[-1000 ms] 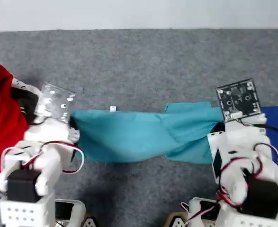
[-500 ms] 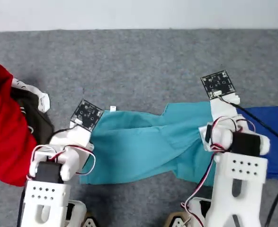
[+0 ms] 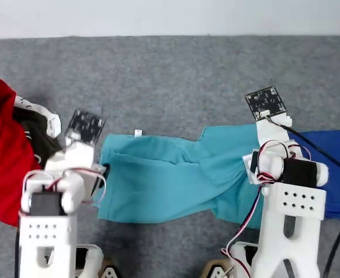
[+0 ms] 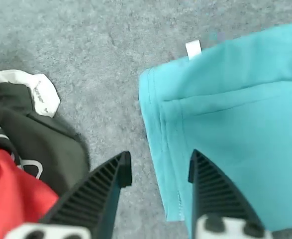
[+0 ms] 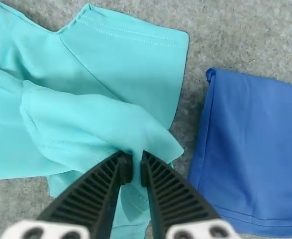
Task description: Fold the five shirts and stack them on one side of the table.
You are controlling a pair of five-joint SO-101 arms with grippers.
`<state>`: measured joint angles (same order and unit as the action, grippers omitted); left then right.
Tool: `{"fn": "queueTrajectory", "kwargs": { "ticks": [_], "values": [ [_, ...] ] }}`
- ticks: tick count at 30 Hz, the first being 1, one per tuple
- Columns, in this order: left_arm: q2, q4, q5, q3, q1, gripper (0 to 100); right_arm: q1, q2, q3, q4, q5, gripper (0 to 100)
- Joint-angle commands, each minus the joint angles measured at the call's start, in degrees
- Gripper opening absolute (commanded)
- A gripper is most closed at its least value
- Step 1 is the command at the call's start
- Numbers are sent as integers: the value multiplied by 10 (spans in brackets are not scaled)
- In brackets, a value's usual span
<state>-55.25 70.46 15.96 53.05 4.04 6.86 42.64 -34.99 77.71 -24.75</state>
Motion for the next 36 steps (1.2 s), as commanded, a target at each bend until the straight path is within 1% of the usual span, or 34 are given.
{"fn": "queueTrajectory", "kwargs": {
  "ticks": [1,4,9,11,14,17,21,24,32,36],
  "values": [
    [150,6,-6,-99,2,192,1,0,3,-12,-4,9],
    [292,7,-6,-182,-11,189,1,0,3,-12,-4,9],
    [481,17,-6,-300,-86,187,4,0,3,-12,-4,9],
    [542,16,-7,-341,-95,182,5,4,3,-12,-4,9],
    [613,20,-7,-392,-97,138,6,5,3,-11,-4,9],
    [650,39,-4,-415,-95,117,6,5,3,-11,-4,9],
    [667,38,4,-419,-94,118,6,5,3,-11,-4,9],
    [668,38,25,-419,-94,117,6,5,3,-11,-4,9],
    [673,38,29,-416,-94,120,6,5,3,-11,-4,9],
    [731,39,62,-420,-94,137,5,5,3,-11,-4,9]
  ]
}}
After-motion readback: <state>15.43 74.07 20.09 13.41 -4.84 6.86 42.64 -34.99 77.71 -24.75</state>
